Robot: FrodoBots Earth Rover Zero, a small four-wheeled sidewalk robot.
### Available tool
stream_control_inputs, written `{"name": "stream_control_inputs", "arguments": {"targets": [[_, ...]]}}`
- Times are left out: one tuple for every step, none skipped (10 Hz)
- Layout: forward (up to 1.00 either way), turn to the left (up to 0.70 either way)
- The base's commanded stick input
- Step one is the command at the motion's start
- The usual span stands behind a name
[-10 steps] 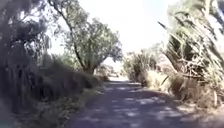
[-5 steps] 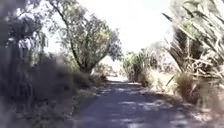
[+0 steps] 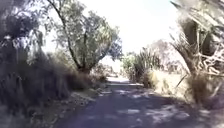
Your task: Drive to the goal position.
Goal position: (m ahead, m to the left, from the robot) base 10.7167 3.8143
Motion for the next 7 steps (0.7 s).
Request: {"name": "stream_control_inputs", "arguments": {"targets": [[1.00,0.00],[1.00,0.00],[1.00,0.00],[1.00,0.00],[1.00,0.00],[1.00,0.00],[1.00,0.00]]}}
